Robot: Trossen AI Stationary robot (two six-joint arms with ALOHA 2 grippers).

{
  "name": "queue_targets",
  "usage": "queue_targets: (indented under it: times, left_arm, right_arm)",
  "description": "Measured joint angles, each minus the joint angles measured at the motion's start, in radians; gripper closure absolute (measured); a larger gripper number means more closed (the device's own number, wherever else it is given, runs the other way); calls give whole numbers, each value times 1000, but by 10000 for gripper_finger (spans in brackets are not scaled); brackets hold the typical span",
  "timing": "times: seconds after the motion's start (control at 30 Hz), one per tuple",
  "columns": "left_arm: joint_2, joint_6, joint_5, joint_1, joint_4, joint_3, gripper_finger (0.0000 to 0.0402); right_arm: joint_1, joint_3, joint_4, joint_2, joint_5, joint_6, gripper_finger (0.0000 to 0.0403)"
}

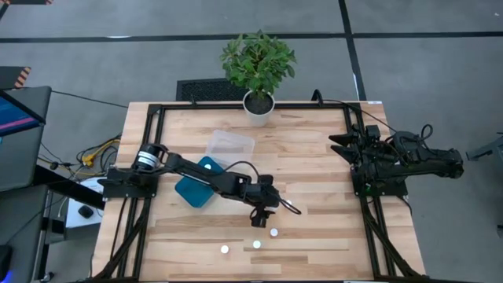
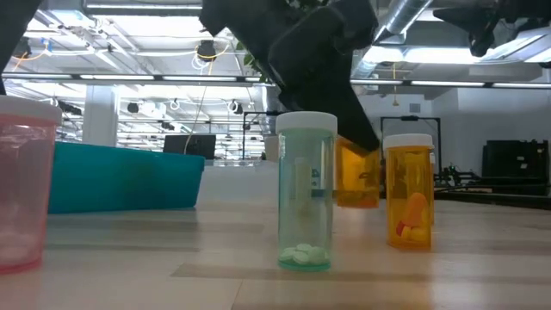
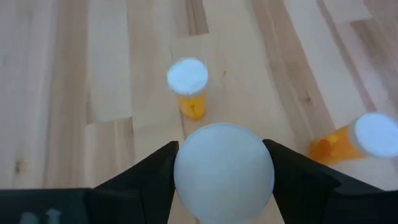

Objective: Pick and place medicine bottles into bin by pill shape (circle, oval)
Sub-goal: Put the orange pill bottle into the blue bin

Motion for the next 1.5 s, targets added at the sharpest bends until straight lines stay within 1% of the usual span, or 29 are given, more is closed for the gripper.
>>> queue_targets:
  times: [0.27, 0.43, 0.5, 0.8, 0.93, 1.17, 1.33, 1.5]
  left_arm:
    - [-64, -49, -52, 3, -19, 0, 199]
    - [-118, -96, -103, 8, -36, 0, 184]
    - [-144, -101, -139, 10, -31, 0, 180]
    - [-253, -158, -225, 12, -62, 0, 192]
    - [-335, -183, -257, 12, -88, 0, 187]
    - [-505, -256, -309, 12, -240, 1, 187]
    - [-628, -379, -308, 3, -458, 1, 188]
    - [-713, -508, -329, -55, -712, 1, 188]
  right_arm:
    - [0, 0, -24, 0, 0, 0, 179]
    - [0, 0, -25, 0, 0, 0, 179]
    - [0, 0, -25, 0, 0, 0, 179]
    - [0, 0, -33, 0, 1, 0, 179]
    - [0, 0, -33, 0, 1, 0, 179]
    - [0, 0, -33, 0, 2, 0, 179]
    - [0, 0, -30, 0, 3, 0, 179]
    - [0, 0, -31, 0, 3, 0, 179]
